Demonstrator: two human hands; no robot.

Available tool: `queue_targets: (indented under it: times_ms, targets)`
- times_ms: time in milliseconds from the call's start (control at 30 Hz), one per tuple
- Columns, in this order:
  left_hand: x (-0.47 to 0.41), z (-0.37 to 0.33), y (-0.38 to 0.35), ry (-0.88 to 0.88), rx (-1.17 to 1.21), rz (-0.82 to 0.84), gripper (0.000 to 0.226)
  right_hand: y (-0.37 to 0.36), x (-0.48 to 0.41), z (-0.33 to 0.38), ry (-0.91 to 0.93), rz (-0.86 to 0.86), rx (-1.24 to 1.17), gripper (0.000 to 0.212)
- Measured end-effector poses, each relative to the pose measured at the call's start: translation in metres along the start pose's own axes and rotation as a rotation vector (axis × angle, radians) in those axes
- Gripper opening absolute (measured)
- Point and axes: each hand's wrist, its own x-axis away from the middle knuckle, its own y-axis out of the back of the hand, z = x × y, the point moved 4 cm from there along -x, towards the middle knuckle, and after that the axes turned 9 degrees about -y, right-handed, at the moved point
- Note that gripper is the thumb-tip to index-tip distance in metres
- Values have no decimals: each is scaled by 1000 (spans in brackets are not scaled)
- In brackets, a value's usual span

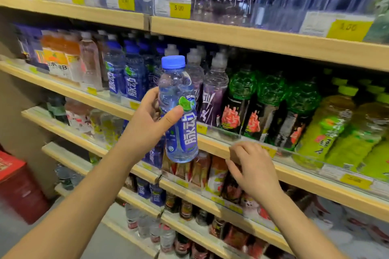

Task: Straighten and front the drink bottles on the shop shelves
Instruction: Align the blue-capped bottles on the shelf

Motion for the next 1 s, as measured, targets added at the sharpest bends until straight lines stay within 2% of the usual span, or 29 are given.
queue_targets:
  times_ms: [100,200,267,367,500,700,800,900,1000]
  targets:
    - [-3,1,36,27,6,49,37,-6,-10,29,-47,9,38,29]
    - [-8,3,68,41,-35,81,49,-12,-18,52,-110,31,62,29]
    - [-14,10,90,67,-20,72,41,-14,-21,64,-149,41,85,30]
    - [-25,23,115,62,-7,66,41,-17,-24,77,-173,21,97,27]
    - [-42,32,128,27,-21,74,35,-22,-35,91,-138,7,98,25]
    - [-66,59,139,36,3,61,47,-40,-50,116,-54,-43,69,25]
    - [-76,71,149,60,51,43,50,-48,-55,128,-77,-58,55,29]
    - [-90,78,158,88,69,34,64,-53,-61,141,-101,-76,48,28]
    - [-105,73,163,17,32,123,57,-59,-66,154,-146,-86,55,28]
